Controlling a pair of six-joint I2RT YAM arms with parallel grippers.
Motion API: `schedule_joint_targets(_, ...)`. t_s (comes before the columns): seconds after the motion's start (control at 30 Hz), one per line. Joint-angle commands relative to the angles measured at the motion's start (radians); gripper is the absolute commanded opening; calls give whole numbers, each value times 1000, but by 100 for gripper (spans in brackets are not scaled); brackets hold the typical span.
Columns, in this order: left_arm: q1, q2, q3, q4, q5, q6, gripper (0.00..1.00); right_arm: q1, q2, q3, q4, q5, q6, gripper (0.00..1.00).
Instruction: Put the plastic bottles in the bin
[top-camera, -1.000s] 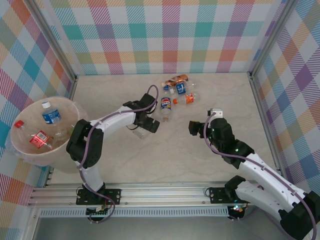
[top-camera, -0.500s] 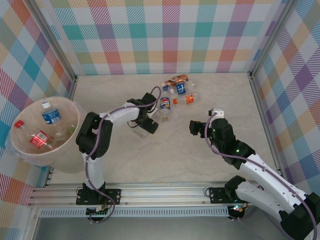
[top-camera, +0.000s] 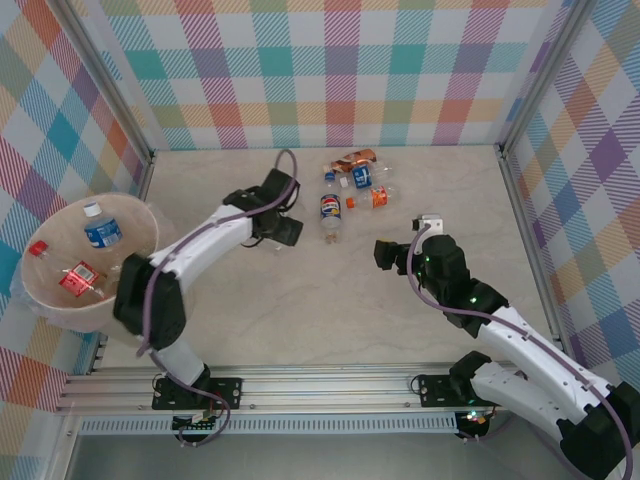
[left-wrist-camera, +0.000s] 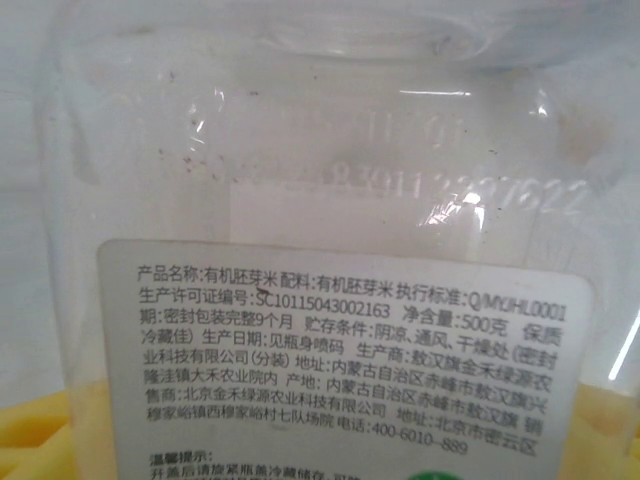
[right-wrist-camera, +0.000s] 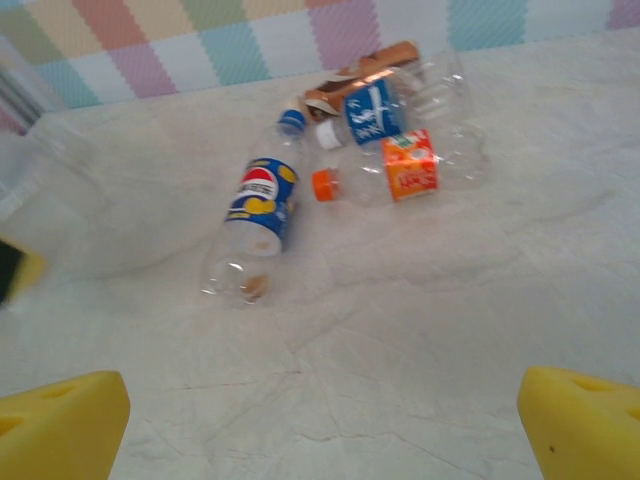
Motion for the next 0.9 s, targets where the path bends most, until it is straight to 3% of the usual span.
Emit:
schedule_joint_targets(0.0, 12, -155, 100, -136, -212, -162, 75, -1, 23, 7, 105, -93, -53, 100)
schedule_joint_targets(0.23, 22, -294, 259, -313, -496, -270, 73, -1, 106, 66, 99, -126, -70, 100)
schedule_joint_targets(0.33, 76, -303, 310, -400, -615, -289, 73, -1, 123, 80, 100, -140, -61, 100)
schedule_joint_targets(0.53, 259, -343, 351, -500, -668, -291, 71, -1, 131, 89, 98, -139, -60, 100)
schedule_joint_targets(0.87, 488, -554, 165, -498, -683, -361, 69, -1, 174, 127, 89, -154, -59, 100)
